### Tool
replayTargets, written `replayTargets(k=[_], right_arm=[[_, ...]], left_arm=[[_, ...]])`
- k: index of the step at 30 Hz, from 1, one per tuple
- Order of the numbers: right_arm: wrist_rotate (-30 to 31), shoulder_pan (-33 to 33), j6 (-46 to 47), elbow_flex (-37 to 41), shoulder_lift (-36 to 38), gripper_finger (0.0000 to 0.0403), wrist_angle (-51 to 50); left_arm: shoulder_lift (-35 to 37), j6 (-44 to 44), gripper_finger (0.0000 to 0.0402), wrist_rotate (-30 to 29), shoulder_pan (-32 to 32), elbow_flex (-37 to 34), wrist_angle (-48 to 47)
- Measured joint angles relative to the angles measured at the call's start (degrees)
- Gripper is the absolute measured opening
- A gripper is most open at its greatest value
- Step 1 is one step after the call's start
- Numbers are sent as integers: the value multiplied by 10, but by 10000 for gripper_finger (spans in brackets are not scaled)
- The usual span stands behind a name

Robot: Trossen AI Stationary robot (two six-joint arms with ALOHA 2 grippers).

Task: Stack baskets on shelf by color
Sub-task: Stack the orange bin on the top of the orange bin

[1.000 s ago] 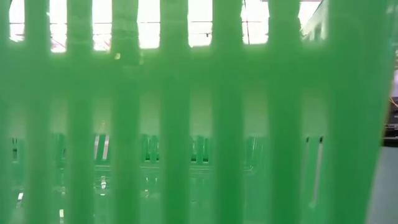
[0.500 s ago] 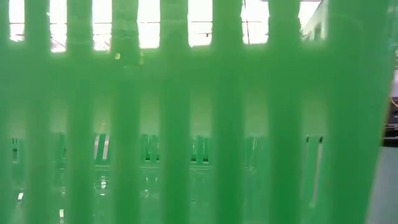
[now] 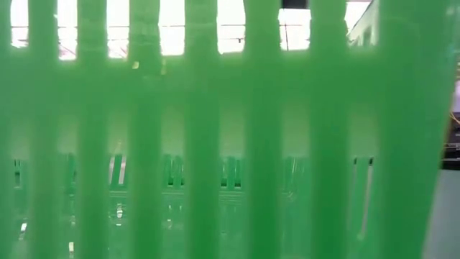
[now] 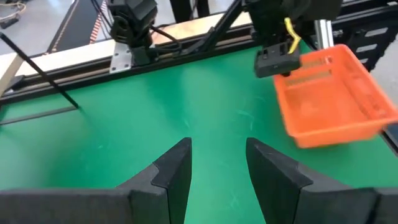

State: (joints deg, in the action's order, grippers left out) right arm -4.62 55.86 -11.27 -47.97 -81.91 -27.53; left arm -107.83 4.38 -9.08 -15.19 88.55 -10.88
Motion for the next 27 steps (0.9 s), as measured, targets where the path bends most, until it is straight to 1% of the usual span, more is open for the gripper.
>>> replayTargets(k=[2,4,8,9,11,14,18,21,24,27], right_arm=[[27,-4,15,0,-3,98,2],[39,-14,16,0,0,80,-9],[44,-45,46,0,21,18,-41],[44,-54,58,0,27,10,-52],[52,-71,96,0,42,8,-70],[96,-93,198,0,71,4,-83],[136,-125,312,0,116,3,-98],[156,-158,366,0,137,2,-103],[182,-204,419,0,134,2,-107],[197,-244,421,0,122,1,-111]], left_arm=[[0,0,152,0,-3,0,-2],[0,1,152,0,-4,0,-3],[0,2,152,0,-3,0,-6],[0,2,152,0,-3,0,-6],[0,2,152,0,-3,0,-12],[0,0,152,0,-3,0,-27],[-1,0,152,-1,-3,0,-6],[-14,-13,152,-1,2,0,65],[-39,-35,153,0,5,0,118],[-62,-36,165,0,12,0,126]])
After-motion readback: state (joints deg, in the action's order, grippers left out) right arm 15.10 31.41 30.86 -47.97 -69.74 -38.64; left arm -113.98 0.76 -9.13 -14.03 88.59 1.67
